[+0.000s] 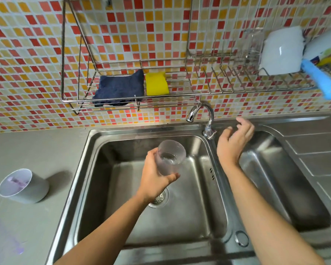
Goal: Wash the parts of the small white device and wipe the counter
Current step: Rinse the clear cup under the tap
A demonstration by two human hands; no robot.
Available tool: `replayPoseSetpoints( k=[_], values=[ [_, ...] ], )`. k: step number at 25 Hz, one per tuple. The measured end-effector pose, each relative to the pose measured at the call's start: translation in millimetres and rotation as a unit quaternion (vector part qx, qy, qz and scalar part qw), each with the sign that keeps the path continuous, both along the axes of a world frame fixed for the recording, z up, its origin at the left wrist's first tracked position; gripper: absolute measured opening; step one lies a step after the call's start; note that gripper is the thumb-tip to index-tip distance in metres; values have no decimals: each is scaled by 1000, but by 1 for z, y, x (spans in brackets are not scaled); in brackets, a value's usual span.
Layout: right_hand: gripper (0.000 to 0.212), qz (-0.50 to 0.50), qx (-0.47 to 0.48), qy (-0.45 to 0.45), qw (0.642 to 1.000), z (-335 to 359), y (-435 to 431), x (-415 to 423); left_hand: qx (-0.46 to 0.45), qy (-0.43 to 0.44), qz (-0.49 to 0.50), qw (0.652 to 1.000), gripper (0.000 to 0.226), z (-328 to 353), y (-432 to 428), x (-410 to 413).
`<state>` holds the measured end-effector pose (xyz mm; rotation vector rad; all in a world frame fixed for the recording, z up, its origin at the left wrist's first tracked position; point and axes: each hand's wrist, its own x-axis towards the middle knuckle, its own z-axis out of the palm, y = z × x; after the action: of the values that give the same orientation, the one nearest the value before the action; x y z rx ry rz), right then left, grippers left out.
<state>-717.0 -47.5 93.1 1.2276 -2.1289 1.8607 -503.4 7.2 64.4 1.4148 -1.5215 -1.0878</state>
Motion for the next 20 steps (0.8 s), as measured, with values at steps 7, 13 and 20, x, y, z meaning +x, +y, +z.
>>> replayPoseSetpoints(
  k=[7,13,20],
  values=[
    [40,98,397,84,909,-65,-55,-30,-1,-16,7,1000,87,-5,-16,2],
    [38,149,462,407,773,-77,-68,-24,7,-26,15,1000,87,-12,-23,6],
    [57,172,403,420,794,-93,-61,-32,38,31,-14,999,94,-22,-31,-5]
  ],
)
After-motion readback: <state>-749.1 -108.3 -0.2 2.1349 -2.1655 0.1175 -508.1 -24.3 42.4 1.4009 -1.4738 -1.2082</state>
